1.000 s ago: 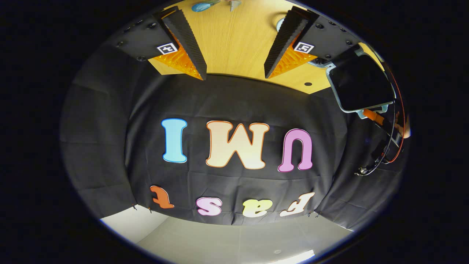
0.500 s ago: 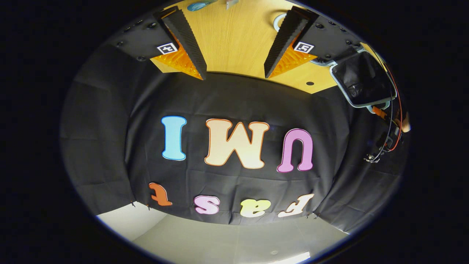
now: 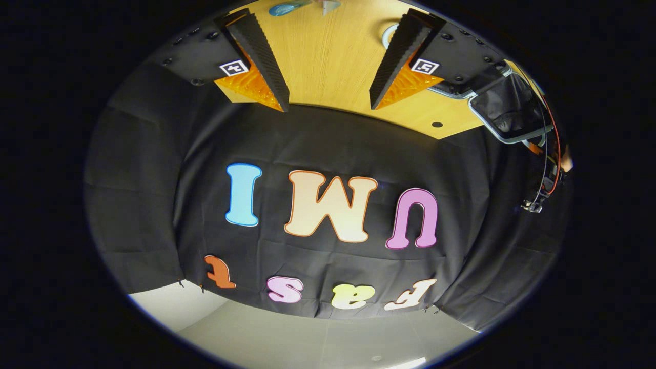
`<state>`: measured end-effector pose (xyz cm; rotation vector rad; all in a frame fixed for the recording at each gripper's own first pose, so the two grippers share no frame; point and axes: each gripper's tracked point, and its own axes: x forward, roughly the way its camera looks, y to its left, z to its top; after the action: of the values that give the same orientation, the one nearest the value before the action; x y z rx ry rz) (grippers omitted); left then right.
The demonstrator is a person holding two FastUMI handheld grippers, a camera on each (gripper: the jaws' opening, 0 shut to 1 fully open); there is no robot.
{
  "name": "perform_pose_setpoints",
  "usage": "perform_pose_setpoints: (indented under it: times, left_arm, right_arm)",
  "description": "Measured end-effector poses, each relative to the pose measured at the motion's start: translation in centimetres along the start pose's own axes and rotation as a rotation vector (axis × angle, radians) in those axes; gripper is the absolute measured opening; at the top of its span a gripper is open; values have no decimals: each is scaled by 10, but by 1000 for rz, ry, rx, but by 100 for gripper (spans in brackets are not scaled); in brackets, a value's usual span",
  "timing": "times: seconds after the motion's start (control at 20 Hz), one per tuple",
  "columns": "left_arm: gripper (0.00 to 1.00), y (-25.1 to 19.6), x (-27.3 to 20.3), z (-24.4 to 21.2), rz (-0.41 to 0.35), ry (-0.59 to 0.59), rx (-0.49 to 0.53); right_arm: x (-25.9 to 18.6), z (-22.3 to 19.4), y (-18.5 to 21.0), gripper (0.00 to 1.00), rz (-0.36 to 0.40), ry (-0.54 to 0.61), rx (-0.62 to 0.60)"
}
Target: First open the suitcase, pack the skin care products into it, and then close the suitcase.
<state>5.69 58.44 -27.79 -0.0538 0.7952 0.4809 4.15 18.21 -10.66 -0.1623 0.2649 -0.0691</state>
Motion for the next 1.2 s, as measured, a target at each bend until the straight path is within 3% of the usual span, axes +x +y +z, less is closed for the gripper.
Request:
perform_pose_setpoints:
  times: [0.05, 0.2, 0.35, 0.6, 0.95, 1.2]
  left_arm:
    - [27, 1, -3, 7, 14, -48, -24]
    - [95, -11, -41, 60, 16, -282, -60]
    - [95, -38, -105, 101, 8, -486, -33]
    - [94, -92, -205, 120, -55, -638, -9]
    - [94, -226, -270, 104, -252, -654, -21]
    - [95, -316, -292, 55, -391, -587, 23]
  right_arm:
    - [-2, 3, -8, 99, -8, -9, -2]
    - [-3, 18, -32, 100, -32, -65, 2]
    - [-4, 27, -53, 99, -28, -115, 32]
    - [-10, 31, -89, 99, 5, -148, 61]
    - [-24, 27, -135, 98, 9, -159, 78]
    - [-31, 18, -158, 98, 8, -148, 96]
